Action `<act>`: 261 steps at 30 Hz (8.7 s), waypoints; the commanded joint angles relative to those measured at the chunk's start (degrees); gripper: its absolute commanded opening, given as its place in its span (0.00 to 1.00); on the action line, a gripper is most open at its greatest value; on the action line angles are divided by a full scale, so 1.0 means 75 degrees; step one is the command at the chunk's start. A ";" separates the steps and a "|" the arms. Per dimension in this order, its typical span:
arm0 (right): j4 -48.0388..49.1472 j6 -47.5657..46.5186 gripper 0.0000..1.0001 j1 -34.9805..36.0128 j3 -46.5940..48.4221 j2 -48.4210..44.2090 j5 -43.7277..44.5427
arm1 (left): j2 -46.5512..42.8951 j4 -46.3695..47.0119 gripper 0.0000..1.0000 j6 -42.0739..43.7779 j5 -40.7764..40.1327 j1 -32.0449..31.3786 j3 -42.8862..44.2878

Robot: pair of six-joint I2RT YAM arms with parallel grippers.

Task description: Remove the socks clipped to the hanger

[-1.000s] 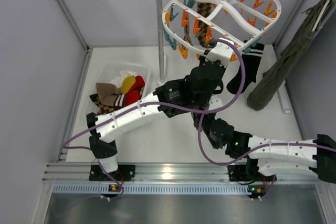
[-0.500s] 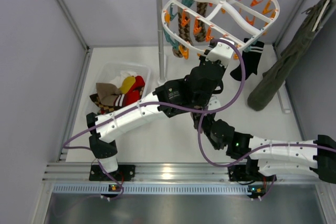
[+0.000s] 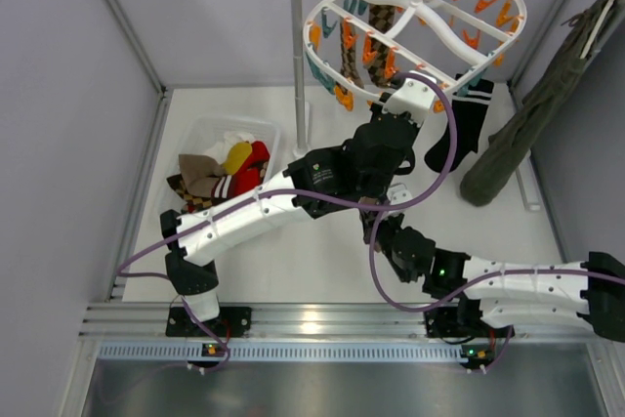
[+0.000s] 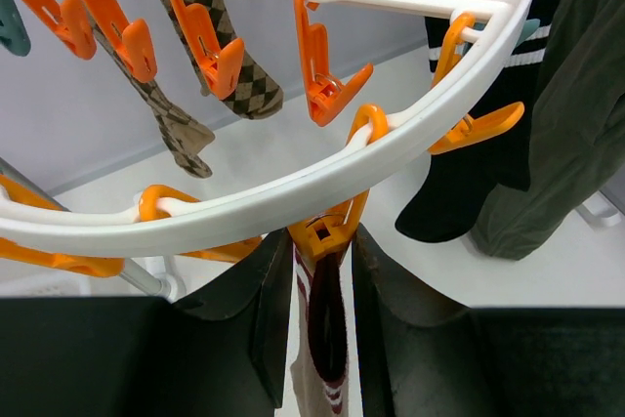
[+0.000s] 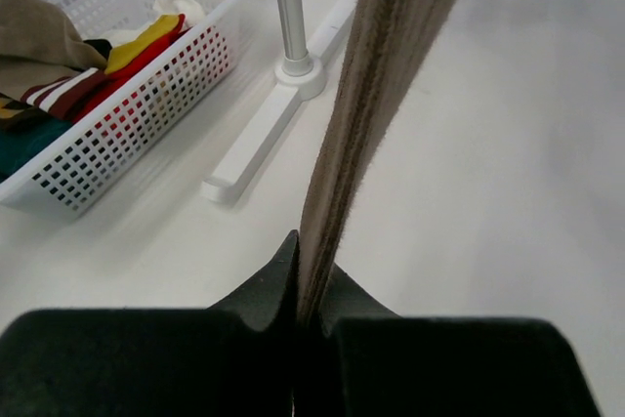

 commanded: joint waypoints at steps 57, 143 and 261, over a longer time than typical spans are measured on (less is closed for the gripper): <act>-0.0895 -0.0043 0.00 0.0316 0.0743 -0.0345 -0.0329 | 0.0118 0.1187 0.00 0.0186 0.0009 0.0168 0.0441; -0.0954 -0.0442 0.00 0.0480 0.1178 0.0979 0.0234 | -0.0199 0.1140 0.03 0.1242 -0.2687 0.0215 -0.0180; -0.2070 -0.1754 0.36 -0.6469 0.1212 -0.2174 -0.4137 | -0.6960 0.1984 0.98 -0.1478 0.1754 -0.0477 -0.8361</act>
